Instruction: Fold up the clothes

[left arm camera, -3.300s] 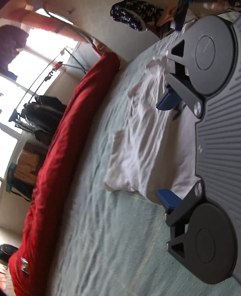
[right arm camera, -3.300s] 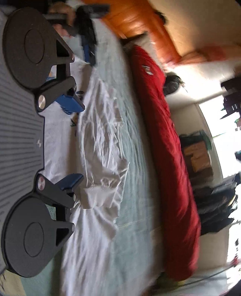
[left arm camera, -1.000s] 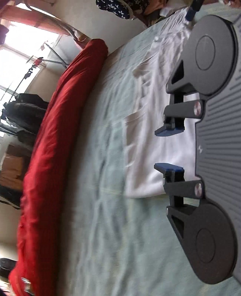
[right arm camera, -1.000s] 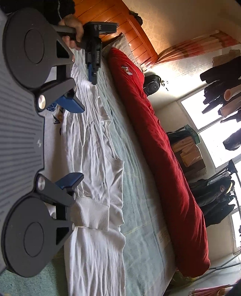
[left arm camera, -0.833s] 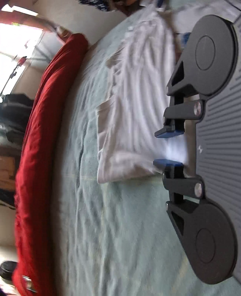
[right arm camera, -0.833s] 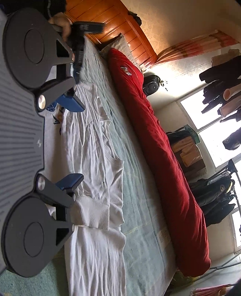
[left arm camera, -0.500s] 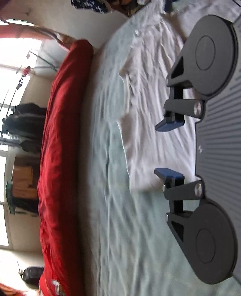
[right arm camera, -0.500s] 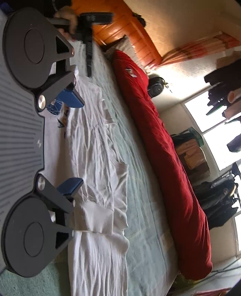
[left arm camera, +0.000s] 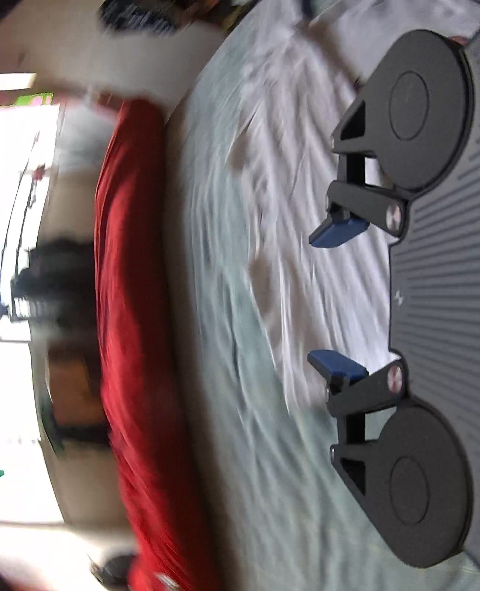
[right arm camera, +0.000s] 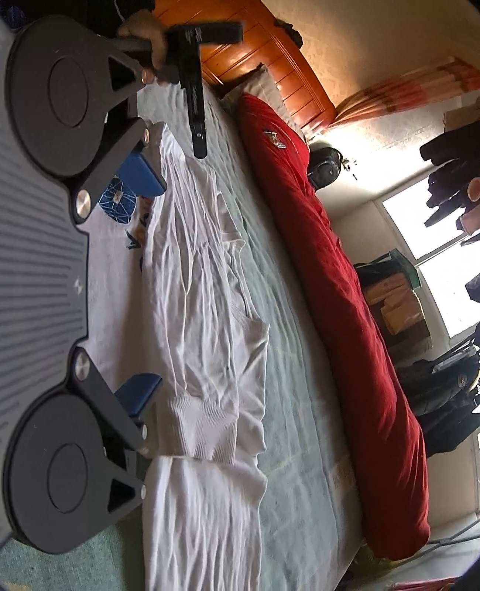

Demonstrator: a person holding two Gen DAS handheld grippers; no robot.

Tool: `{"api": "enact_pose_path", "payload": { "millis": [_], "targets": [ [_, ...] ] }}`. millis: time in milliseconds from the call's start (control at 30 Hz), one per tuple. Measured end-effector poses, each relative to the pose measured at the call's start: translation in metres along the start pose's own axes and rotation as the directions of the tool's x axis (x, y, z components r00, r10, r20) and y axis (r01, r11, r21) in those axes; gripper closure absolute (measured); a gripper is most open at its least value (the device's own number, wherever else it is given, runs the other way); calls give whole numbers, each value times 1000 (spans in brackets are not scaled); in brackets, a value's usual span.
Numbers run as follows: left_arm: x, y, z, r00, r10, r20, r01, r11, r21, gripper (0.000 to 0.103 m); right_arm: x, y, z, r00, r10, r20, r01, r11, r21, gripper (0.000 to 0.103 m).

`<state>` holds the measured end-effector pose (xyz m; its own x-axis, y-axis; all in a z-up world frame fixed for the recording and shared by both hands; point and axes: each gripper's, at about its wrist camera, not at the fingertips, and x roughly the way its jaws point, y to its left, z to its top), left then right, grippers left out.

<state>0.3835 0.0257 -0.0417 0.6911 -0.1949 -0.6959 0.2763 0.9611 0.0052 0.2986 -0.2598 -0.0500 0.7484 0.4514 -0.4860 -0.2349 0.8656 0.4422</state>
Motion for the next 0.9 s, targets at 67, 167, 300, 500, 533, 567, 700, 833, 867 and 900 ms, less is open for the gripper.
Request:
{"api": "enact_pose_path", "payload": {
  "millis": [67,167,300,500,533,567,700,833,867,900],
  "targets": [
    [-4,-13,-1,1000,-16,2,16,998,56,37,-1,1,1,1000,-7,-4,7,1000,-8,0],
    [3,-14,-7,998,2,-60,0,999,41,36,-9,1,4,1000,-17,1,17,999,-40,0],
    [-15,-21,4,999,-25,-26,25,1000,-3,42,-26,-5,9,998,-43,38,46,997,-66,0],
    [-42,-67,4,984,-178,24,176,981,80,36,-34,-36,13,997,-47,66,45,998,39,0],
    [-44,-73,1,981,-190,23,187,978,95,36,-33,-42,13,997,-42,63,38,997,61,0],
    [-49,-78,-2,979,-201,30,196,975,108,36,-33,-49,13,997,-33,63,28,996,85,0],
    [-56,-80,-12,972,-231,38,226,968,106,35,-30,-78,21,998,3,65,-17,976,219,0],
    [-55,-78,-18,973,-228,30,225,970,93,35,-31,-105,21,998,24,54,-41,935,353,0],
    [-55,-77,-20,975,-218,32,215,973,89,35,-34,-108,19,998,14,55,-33,928,371,0],
    [-54,-76,-21,977,-210,30,207,975,83,35,-37,-111,16,998,4,55,-25,920,390,0]
  ]
}}
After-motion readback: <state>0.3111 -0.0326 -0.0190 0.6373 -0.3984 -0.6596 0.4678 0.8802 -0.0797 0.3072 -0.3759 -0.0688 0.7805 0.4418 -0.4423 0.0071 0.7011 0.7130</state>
